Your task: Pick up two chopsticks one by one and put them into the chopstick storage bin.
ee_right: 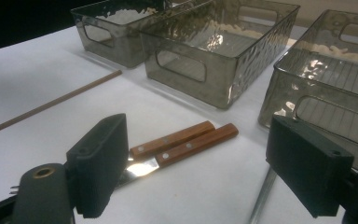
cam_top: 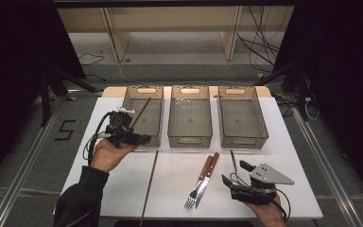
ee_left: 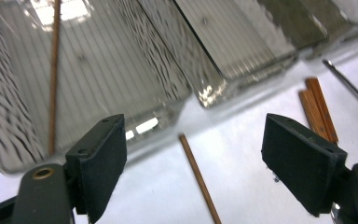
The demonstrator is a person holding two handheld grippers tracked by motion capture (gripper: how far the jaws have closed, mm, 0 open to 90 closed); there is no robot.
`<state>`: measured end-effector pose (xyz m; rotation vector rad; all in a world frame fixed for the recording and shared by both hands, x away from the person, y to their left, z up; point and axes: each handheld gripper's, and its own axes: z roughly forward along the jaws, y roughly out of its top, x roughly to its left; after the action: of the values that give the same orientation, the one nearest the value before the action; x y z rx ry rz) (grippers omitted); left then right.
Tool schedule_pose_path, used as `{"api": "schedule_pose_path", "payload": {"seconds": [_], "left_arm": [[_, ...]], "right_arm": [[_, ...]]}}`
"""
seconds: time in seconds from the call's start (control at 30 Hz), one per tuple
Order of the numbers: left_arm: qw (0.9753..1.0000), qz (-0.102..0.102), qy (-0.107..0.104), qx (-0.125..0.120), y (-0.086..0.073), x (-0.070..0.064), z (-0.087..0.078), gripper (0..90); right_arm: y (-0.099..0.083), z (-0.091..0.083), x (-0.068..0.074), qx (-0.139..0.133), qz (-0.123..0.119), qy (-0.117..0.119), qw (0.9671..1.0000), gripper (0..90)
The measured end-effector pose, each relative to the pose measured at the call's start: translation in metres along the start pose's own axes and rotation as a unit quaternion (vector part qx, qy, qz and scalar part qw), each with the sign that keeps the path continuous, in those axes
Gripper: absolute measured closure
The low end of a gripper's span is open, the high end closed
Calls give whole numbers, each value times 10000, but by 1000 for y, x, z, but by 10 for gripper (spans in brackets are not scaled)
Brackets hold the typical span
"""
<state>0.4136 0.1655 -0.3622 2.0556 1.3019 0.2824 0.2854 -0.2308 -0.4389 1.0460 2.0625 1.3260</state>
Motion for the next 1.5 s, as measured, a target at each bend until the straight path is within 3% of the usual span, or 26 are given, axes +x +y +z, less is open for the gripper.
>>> {"api": "schedule_pose_path", "payload": {"seconds": [0.1,0.4,0.73,0.93,1.07,1.5], "left_arm": [[9999,26,34,111,-12,-6,2,206],[10000,7,22,72,-32,-15,-1,183],[9987,131,33,484,-58,-30,9,182],[9958,221,76,890,-68,-40,18,202],[9923,373,81,1177,-77,-47,26,231],[9848,519,32,1659,-95,-48,36,417]], "right_arm": [[0,0,0,0,-2,-2,10000,216],[1,-2,1,-36,2,3,10000,215],[1,0,1,-28,-30,6,10000,216],[0,0,0,-13,-26,2,10000,215],[0,0,0,-8,-32,-3,10000,215],[0,1,2,14,-61,-12,10000,216]]}}
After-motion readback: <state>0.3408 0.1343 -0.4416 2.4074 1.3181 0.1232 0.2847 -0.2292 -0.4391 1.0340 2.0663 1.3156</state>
